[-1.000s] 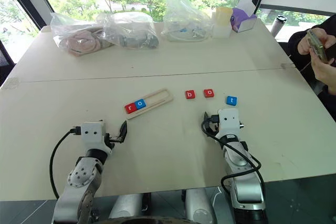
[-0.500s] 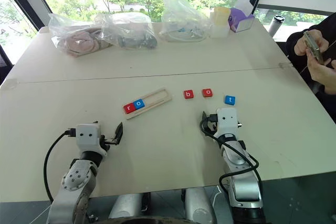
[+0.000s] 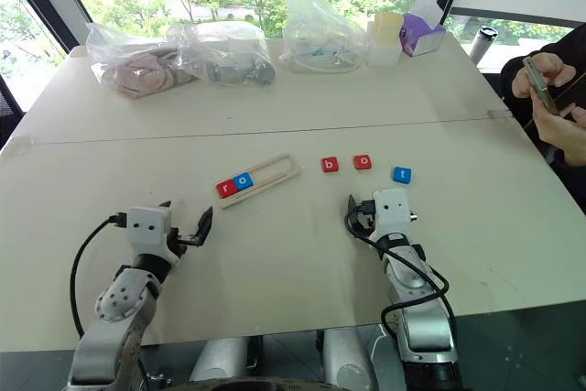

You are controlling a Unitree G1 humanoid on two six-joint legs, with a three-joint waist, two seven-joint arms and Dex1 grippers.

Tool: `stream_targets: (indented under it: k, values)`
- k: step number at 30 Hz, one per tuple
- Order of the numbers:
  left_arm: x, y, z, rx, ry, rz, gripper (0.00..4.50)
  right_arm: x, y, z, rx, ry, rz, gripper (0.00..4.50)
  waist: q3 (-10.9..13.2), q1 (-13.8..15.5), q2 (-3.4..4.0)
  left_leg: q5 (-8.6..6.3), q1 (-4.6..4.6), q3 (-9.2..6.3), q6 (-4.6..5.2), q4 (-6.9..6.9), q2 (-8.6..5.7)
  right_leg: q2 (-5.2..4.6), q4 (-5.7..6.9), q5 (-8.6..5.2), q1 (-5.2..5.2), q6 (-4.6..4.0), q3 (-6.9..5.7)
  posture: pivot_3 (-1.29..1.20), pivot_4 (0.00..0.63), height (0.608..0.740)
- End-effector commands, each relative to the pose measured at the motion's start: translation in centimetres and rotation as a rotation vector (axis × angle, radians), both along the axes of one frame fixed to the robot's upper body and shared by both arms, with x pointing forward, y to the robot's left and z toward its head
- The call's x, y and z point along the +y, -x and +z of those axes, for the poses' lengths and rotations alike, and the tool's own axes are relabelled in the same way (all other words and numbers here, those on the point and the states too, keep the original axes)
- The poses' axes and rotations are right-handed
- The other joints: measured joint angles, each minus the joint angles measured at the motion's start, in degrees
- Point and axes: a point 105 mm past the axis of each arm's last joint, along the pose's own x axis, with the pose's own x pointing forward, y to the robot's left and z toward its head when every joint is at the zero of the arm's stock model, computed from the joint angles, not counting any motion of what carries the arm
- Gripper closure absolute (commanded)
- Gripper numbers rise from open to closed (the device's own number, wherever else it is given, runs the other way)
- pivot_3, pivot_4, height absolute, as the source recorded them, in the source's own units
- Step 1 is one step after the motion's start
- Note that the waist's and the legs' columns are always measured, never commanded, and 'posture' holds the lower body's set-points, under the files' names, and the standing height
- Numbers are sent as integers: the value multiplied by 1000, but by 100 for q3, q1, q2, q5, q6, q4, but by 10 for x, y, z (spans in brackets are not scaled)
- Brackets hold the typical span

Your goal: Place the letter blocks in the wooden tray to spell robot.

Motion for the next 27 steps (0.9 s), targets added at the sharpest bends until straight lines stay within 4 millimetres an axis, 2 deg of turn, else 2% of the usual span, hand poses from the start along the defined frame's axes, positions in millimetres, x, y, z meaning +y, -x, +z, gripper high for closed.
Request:
stream_targets:
  k: [1,4,8,12,15,18,22,27]
  values:
    - [3,-1,9,-33,-14,-49,0,-3,-4,20,-41,-46,44,92,0,8,-1,0,0,0,0,0,-1,0,0,0,0,0,0,0,150,740]
    - [1,-8,19,-29,-48,-197,0,5,-10,44,-59,-44,196,92,5,19,1,1,0,-2,1,0,-1,2,11,0,-2,-1,-1,0,150,740]
    - [-12,-12,29,3,-139,-524,0,25,7,58,8,113,567,92,4,34,5,1,8,-3,1,3,-2,4,12,1,4,-2,-2,0,150,740]
    - [6,-29,26,96,-214,-655,0,29,23,66,82,219,796,92,7,31,4,1,10,-2,1,1,-3,3,9,0,5,-3,-4,0,150,740]
    - [10,-39,20,149,-277,-773,0,34,31,73,107,280,918,92,7,19,4,1,11,0,2,0,-2,7,9,1,6,-3,-3,0,150,740]
    - [12,-52,20,168,-305,-844,0,39,31,79,100,307,959,92,9,32,0,1,10,3,2,1,-2,7,9,1,4,-3,-2,0,150,740]
    - [5,-62,20,192,-338,-954,0,42,28,85,74,322,949,92,12,52,-5,1,3,1,2,4,-1,9,11,12,3,-19,-4,0,150,740]
    - [-1,-73,16,192,-380,-993,0,44,31,87,68,325,937,92,11,49,-6,1,-12,2,2,10,-4,5,9,14,-2,-18,-3,0,150,740]
